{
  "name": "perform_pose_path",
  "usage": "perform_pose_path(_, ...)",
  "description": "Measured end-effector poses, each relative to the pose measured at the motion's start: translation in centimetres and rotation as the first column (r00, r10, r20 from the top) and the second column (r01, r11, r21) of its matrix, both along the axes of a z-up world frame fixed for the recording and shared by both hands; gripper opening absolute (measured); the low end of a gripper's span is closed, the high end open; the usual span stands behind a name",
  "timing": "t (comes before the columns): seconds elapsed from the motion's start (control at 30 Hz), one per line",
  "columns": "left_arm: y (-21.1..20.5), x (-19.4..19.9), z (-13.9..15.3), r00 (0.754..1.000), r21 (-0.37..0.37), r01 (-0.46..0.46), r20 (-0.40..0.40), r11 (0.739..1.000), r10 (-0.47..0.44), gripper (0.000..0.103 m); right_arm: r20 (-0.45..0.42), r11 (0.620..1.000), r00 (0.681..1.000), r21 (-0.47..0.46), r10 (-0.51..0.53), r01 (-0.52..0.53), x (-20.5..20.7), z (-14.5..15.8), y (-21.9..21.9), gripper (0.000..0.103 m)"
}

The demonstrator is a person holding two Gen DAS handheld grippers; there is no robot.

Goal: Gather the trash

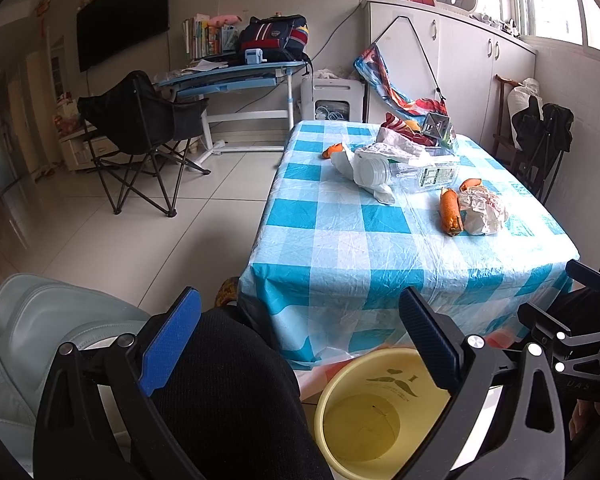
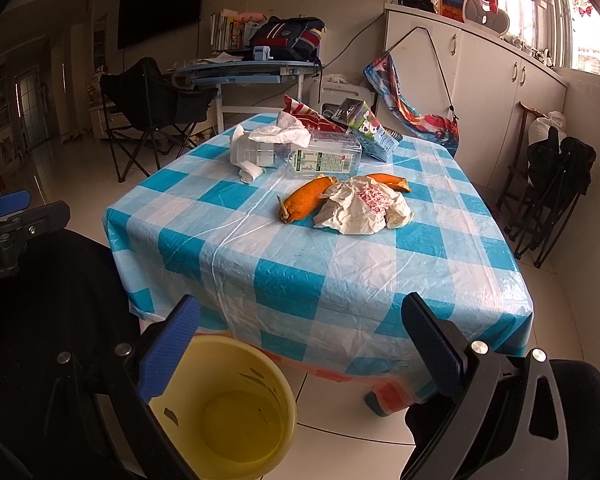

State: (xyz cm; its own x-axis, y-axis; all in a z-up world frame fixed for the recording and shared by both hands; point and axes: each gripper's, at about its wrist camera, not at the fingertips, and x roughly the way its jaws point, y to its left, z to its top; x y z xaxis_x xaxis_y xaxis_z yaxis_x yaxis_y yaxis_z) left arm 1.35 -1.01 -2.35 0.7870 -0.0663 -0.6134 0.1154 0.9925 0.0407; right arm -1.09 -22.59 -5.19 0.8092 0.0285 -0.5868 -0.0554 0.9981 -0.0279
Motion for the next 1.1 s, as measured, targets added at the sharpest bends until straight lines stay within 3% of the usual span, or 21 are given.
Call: perform_pose_path(1.1,0.02,0.03,0.07,1.000,-0.001,0.000,-0.001,1.000,0.000,0.096,0.009,1.000,1.000,-0.007,0.001,-0.001,0.01,-0.02,0.08,0.097)
